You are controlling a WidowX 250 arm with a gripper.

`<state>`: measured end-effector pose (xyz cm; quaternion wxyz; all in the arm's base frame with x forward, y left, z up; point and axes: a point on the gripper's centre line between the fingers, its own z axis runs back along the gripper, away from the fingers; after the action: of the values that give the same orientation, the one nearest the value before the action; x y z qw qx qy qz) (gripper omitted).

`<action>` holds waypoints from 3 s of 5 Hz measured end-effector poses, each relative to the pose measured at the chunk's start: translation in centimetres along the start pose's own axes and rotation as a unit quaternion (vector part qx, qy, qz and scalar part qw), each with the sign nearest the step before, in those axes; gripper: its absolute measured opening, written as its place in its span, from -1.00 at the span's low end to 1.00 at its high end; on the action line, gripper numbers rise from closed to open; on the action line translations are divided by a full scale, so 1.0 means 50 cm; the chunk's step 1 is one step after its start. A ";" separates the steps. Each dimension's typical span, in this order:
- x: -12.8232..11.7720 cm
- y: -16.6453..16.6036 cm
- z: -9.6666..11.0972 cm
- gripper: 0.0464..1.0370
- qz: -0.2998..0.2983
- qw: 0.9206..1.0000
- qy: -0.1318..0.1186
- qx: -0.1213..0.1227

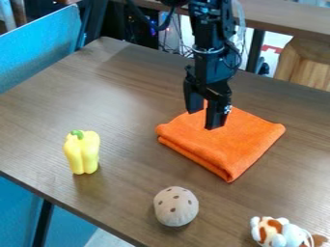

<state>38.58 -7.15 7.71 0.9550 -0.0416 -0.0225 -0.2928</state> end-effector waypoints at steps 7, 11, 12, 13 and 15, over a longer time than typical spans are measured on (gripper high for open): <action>-0.001 0.108 -0.106 0.93 0.230 0.969 0.055 0.073; -0.259 0.319 -0.062 0.93 0.310 0.929 0.186 0.081; -0.284 0.313 -0.062 0.93 0.319 0.924 0.197 0.073; -0.293 0.303 -0.055 0.93 0.315 0.928 0.185 0.067; -0.268 0.253 0.093 0.93 0.275 0.951 0.072 0.119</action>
<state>34.50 11.17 10.60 0.9956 0.0887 0.0240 -0.0166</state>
